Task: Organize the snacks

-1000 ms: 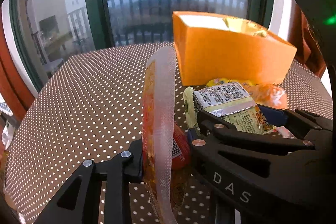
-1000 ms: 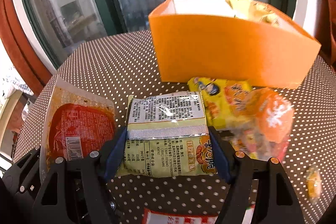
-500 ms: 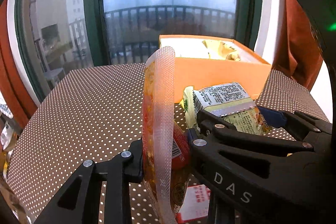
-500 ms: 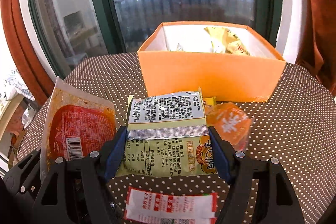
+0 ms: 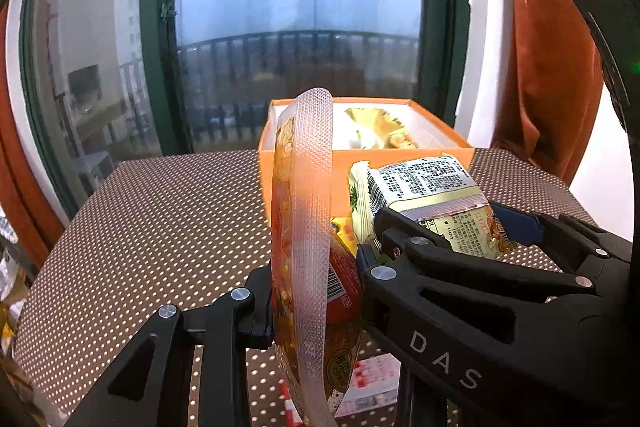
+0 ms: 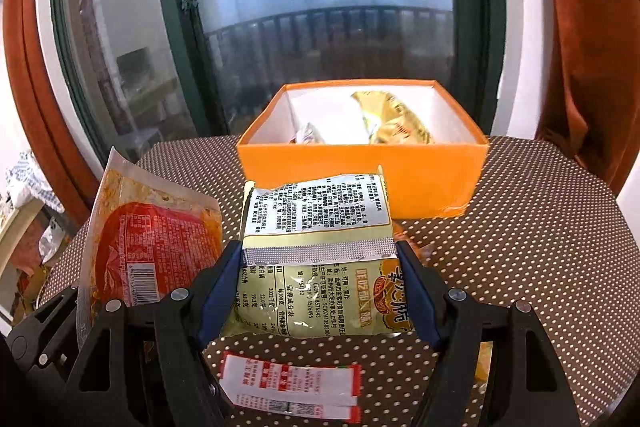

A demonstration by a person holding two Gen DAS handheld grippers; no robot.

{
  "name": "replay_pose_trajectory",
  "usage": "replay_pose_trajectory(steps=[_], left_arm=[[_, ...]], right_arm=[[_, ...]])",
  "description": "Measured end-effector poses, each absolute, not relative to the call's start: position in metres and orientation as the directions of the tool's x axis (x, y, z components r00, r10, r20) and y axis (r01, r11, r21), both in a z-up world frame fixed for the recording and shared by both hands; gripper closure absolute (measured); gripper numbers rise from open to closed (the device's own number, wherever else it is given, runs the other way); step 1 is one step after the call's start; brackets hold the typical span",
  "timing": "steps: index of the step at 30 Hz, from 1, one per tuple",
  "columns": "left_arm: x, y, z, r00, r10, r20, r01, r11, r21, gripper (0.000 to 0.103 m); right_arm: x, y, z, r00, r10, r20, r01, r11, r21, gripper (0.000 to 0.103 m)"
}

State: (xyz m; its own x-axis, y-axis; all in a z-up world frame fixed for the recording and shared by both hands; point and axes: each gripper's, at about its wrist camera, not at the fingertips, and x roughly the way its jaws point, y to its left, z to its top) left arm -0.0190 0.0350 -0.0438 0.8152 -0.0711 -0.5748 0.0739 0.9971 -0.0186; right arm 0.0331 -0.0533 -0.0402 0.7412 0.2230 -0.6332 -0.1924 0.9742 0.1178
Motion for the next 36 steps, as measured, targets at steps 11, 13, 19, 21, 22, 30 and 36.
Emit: replay_pose_trajectory(steps=[11, 13, 19, 21, 22, 30, 36], left_arm=[[0.002, 0.016, -0.008, 0.845, -0.108, -0.524, 0.117, 0.993, -0.017, 0.070], [0.008, 0.014, 0.000, 0.854, -0.101, -0.510, 0.115, 0.993, -0.005, 0.070], [0.030, 0.011, 0.015, 0.877, -0.084, -0.473, 0.103, 0.995, 0.015, 0.070], [0.038, 0.011, 0.019, 0.882, -0.077, -0.464, 0.098, 0.995, 0.021, 0.070], [0.044, 0.010, 0.021, 0.885, -0.073, -0.461, 0.094, 0.995, 0.023, 0.070], [0.088, 0.008, 0.028, 0.896, -0.065, -0.440, 0.097, 0.994, 0.052, 0.070], [0.125, 0.012, 0.026, 0.888, -0.063, -0.456, 0.096, 0.994, 0.051, 0.070]], right_arm=[[0.041, -0.077, -0.007, 0.804, 0.184, -0.565, -0.145, 0.983, 0.114, 0.027], [0.046, -0.080, 0.000, 0.818, 0.183, -0.545, -0.142, 0.983, 0.116, 0.027], [0.063, -0.083, 0.016, 0.850, 0.172, -0.498, -0.136, 0.985, 0.108, 0.027], [0.071, -0.084, 0.020, 0.859, 0.165, -0.485, -0.131, 0.986, 0.105, 0.027], [0.073, -0.084, 0.021, 0.862, 0.162, -0.481, -0.128, 0.986, 0.103, 0.027], [0.112, -0.088, 0.023, 0.876, 0.138, -0.462, -0.096, 0.989, 0.114, 0.027], [0.148, -0.088, 0.020, 0.871, 0.139, -0.472, -0.082, 0.987, 0.140, 0.027]])
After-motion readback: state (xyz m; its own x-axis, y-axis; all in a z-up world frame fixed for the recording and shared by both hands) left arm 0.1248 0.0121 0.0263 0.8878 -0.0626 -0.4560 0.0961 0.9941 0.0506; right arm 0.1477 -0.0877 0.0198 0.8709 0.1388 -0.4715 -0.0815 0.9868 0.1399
